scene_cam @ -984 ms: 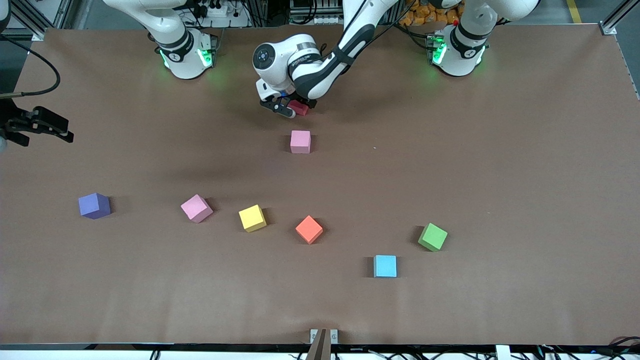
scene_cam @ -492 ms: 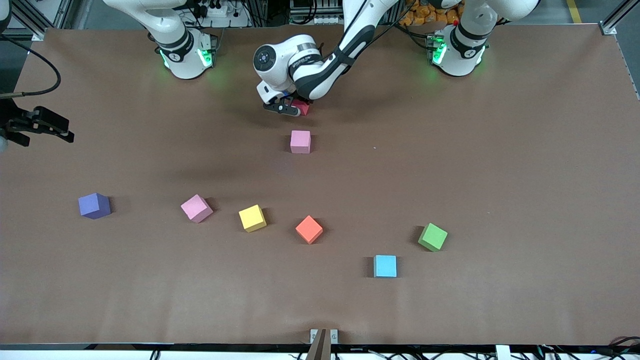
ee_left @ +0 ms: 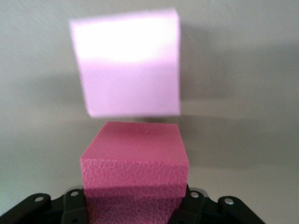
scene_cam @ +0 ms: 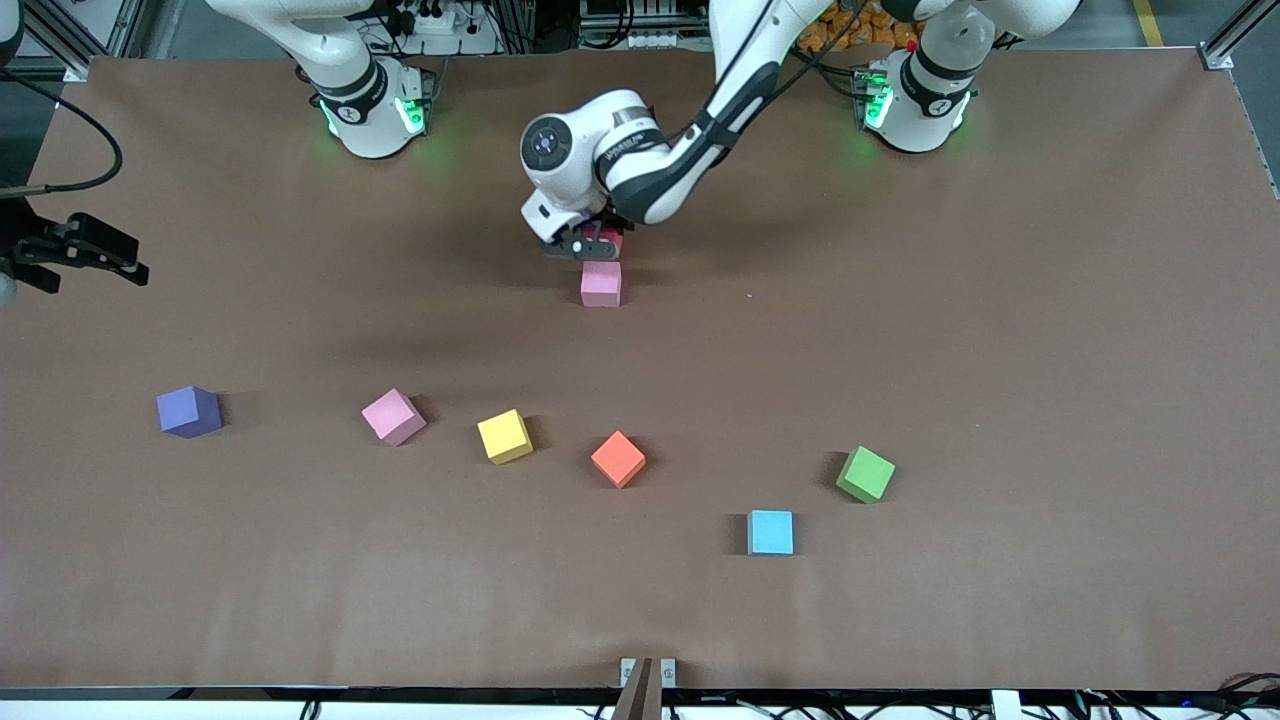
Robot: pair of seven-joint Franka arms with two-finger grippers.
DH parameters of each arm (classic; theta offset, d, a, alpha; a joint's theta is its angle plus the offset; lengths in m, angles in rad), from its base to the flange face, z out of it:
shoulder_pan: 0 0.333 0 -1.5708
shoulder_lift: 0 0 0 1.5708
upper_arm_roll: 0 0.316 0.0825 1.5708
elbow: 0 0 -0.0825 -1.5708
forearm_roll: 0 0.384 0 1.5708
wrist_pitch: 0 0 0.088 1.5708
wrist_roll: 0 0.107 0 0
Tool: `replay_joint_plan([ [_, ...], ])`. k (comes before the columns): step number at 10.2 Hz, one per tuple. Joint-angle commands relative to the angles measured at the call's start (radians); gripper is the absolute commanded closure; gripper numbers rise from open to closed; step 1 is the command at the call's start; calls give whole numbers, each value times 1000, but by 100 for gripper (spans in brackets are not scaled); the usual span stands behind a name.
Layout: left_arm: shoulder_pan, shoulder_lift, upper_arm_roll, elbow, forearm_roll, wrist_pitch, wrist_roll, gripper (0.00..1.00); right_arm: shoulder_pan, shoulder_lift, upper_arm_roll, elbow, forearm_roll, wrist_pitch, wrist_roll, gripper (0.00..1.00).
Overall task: Arrange blocks into number 1
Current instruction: 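Set the red cube against the light pink cube and open the left gripper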
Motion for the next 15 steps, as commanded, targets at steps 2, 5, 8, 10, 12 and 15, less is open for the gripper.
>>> replay_joint_plan([
  [2, 25, -5, -4, -9, -16, 32, 58, 100, 9, -3, -7, 2, -9, -4, -9, 0],
  [5, 22, 8, -4, -12, -16, 66, 59, 100, 9, -3, -7, 2, -9, -4, -9, 0],
  [8, 19, 29, -4, -12, -8, 86, 59, 100, 9, -3, -7, 2, -7, -4, -9, 0],
  [10, 19, 32, -2, -12, -7, 97, 64, 100, 9, -3, -7, 2, -7, -4, -9, 0],
  [12, 20, 44, -2, -11, -7, 99, 75, 100, 9, -3, -7, 2, -7, -4, -9, 0],
  [15, 19, 52, -2, -9, -3, 99, 76, 1, 12, -3, -7, 2, -7, -4, -9, 0],
])
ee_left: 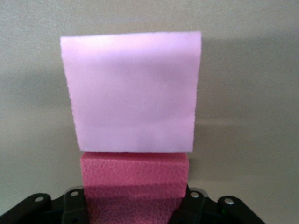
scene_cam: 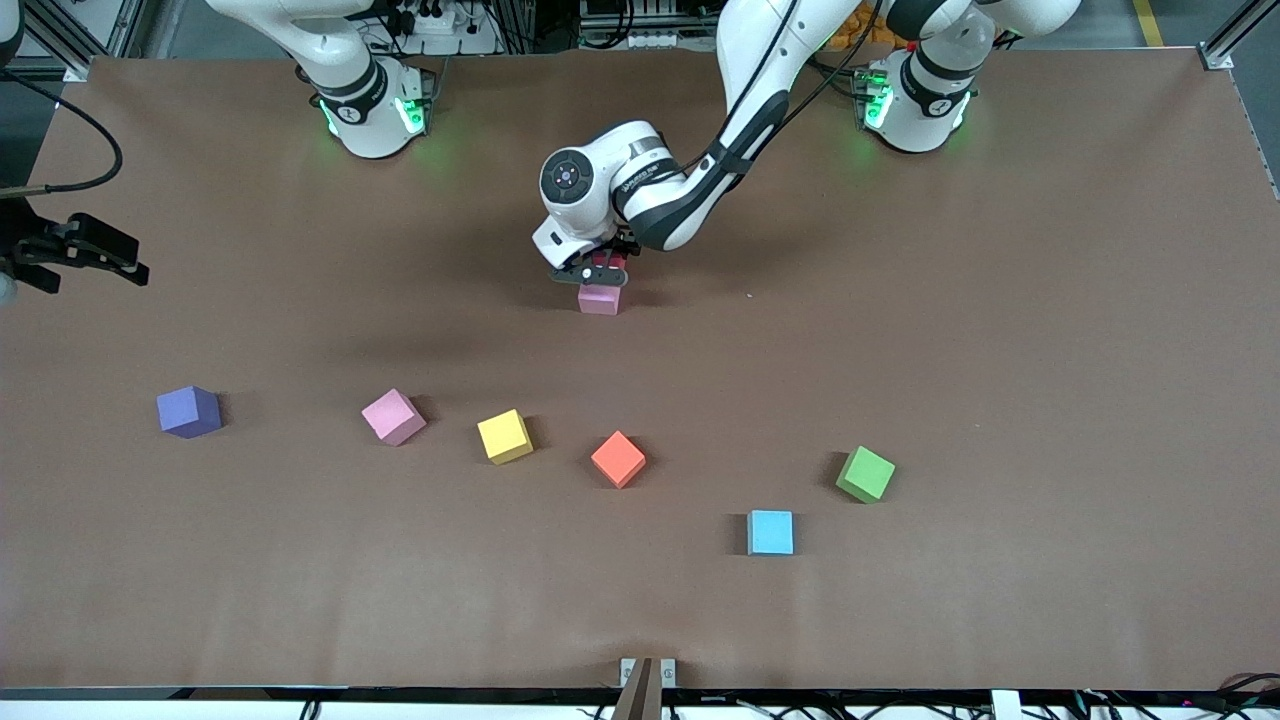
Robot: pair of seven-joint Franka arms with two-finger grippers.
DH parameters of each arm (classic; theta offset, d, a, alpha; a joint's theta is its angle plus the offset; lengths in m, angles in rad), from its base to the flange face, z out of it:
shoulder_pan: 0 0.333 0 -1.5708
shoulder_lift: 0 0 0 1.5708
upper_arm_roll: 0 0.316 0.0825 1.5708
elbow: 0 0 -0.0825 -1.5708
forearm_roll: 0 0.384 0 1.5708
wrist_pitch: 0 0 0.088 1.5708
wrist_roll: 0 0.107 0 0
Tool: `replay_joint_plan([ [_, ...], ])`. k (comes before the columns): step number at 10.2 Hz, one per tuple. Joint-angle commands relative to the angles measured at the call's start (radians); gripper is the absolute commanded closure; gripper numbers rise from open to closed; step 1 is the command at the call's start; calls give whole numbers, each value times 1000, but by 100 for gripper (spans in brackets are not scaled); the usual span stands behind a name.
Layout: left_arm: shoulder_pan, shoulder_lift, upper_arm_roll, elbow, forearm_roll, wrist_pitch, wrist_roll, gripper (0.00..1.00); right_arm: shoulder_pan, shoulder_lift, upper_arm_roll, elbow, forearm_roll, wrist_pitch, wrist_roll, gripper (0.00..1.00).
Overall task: Arrange blocks into number 1
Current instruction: 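Set the red cube against the light pink cube and open the left gripper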
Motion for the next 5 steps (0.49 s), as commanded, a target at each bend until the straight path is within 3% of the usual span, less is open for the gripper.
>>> replay_joint_plan([
  [1, -9, 0, 1, 1, 3, 10, 17, 0, 11, -3, -7, 2, -6, -4, -9, 0],
  [5, -4, -64, 4, 3, 3, -9, -30, 0, 11, -2, -8, 2, -4, -4, -9, 0],
])
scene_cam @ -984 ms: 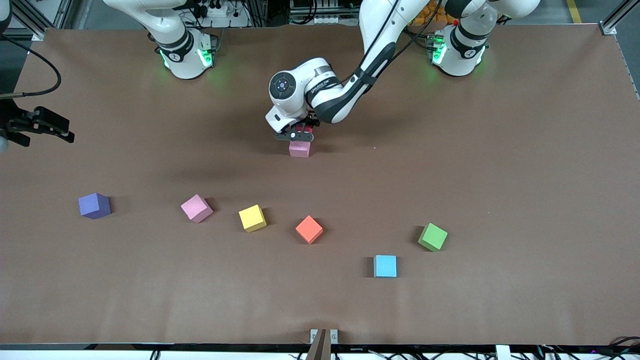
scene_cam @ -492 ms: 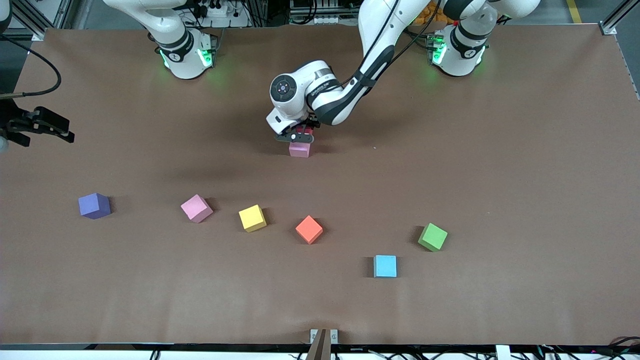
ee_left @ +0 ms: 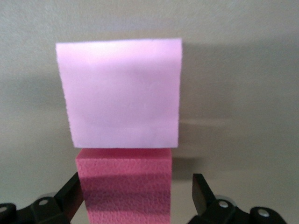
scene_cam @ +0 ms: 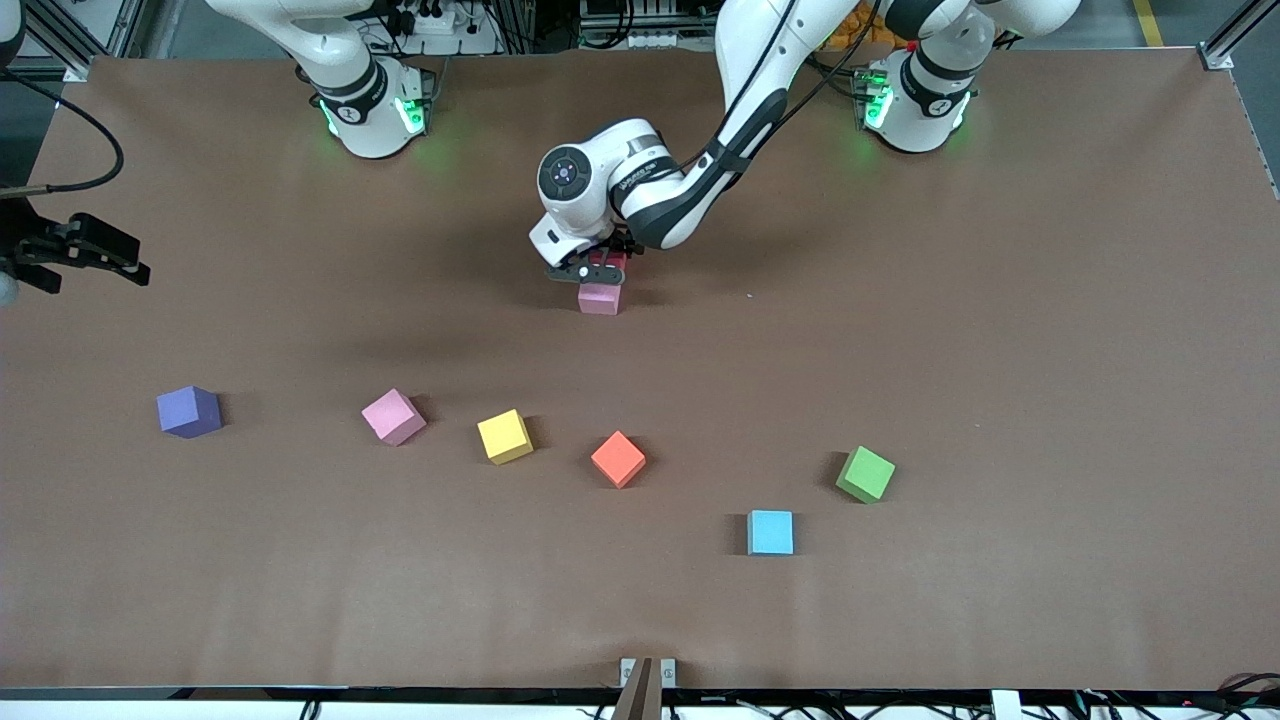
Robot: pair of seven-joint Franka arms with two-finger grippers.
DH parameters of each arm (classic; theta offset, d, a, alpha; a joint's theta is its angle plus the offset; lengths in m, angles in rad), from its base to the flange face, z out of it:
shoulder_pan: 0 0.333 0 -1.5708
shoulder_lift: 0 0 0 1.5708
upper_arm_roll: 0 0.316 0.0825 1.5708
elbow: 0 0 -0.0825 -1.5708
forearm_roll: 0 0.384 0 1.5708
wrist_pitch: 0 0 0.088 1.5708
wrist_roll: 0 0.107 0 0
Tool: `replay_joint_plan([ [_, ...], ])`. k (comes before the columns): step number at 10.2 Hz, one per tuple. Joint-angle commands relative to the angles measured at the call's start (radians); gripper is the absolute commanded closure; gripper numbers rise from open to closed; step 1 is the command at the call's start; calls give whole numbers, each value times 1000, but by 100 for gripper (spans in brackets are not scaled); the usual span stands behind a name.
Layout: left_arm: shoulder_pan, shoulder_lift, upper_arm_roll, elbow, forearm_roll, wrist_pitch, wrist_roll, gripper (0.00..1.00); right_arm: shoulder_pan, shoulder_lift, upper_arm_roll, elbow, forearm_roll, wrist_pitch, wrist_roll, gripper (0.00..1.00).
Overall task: Arrange blocks into number 1
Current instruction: 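Set the red cube against the light pink cube and open the left gripper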
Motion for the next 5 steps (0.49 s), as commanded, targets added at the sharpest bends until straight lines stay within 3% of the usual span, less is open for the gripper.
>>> replay_joint_plan([
  [1, 3, -84, 9, -10, 7, -41, -34, 0, 10, -2, -8, 2, -4, -4, -9, 0],
  [3, 30, -155, 26, -9, 33, -73, -57, 0, 10, 8, -8, -1, -4, 0, -9, 0],
  [5, 41, -210, 122, -9, 70, -81, -74, 0, 11, 47, -5, -8, 2, 8, -9, 0],
])
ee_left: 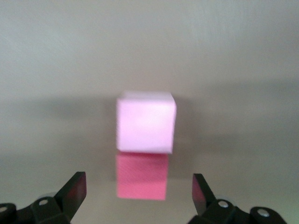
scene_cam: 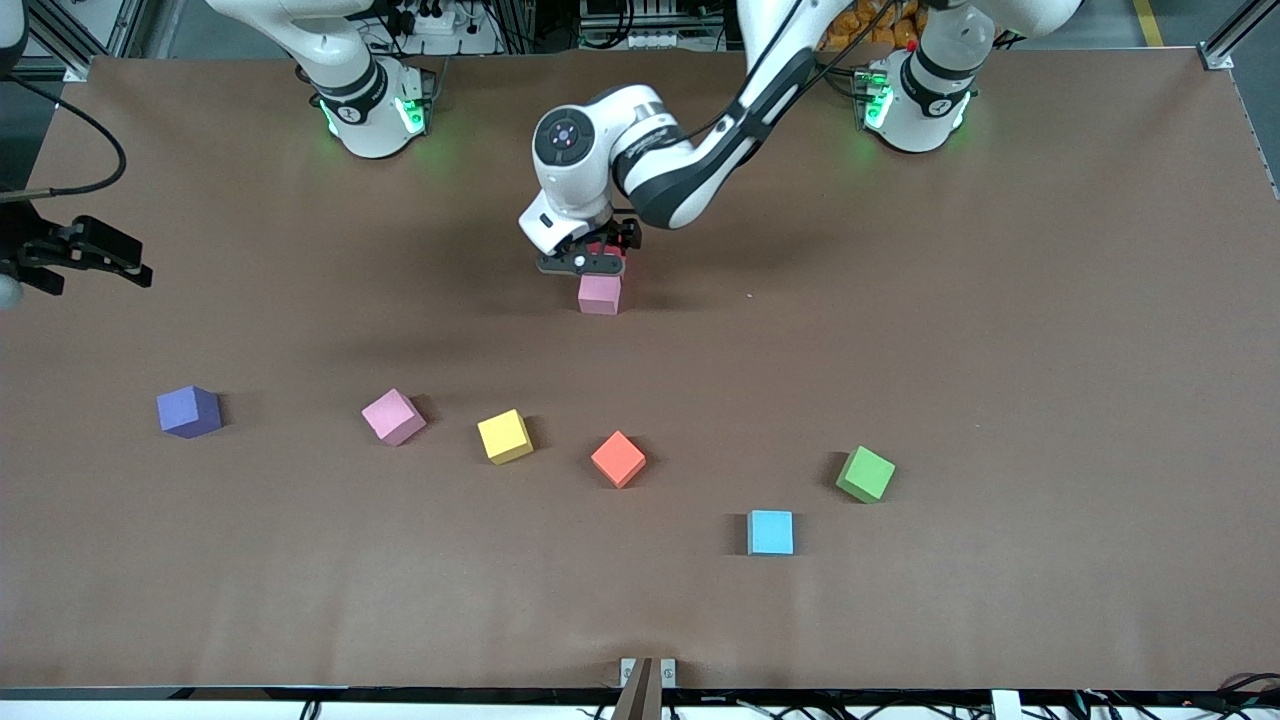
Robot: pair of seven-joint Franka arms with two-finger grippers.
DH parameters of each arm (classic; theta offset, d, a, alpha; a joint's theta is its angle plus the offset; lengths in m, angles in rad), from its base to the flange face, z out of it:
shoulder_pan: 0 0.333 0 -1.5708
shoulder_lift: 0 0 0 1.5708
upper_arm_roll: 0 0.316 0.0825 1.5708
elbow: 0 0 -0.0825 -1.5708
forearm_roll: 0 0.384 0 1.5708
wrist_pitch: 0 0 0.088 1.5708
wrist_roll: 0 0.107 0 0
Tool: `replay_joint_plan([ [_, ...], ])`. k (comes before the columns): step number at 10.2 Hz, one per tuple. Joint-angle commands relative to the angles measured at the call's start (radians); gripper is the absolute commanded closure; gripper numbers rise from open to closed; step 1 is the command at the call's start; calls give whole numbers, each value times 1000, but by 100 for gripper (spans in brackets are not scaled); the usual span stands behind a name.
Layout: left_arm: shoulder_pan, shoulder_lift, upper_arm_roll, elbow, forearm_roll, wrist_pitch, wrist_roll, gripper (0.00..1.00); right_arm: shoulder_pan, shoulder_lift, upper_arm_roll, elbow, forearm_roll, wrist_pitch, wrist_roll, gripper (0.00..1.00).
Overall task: Arrange blocks into number 1
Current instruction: 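Raise the left gripper away while the right gripper reaches the pink cube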
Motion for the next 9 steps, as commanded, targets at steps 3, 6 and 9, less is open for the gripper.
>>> replay_joint_plan([
  [3, 21, -82, 247, -22, 82, -49, 101, 0, 48, 155, -2, -4, 1, 85, -38, 0],
  [6, 151, -131, 279, -20, 70, -61, 261, 0, 67, 273, -2, -11, -7, 202, -232, 0],
  [9, 294, -154, 275, -22, 69, -61, 356, 0, 84, 342, 1, -112, -5, 393, -319, 0],
])
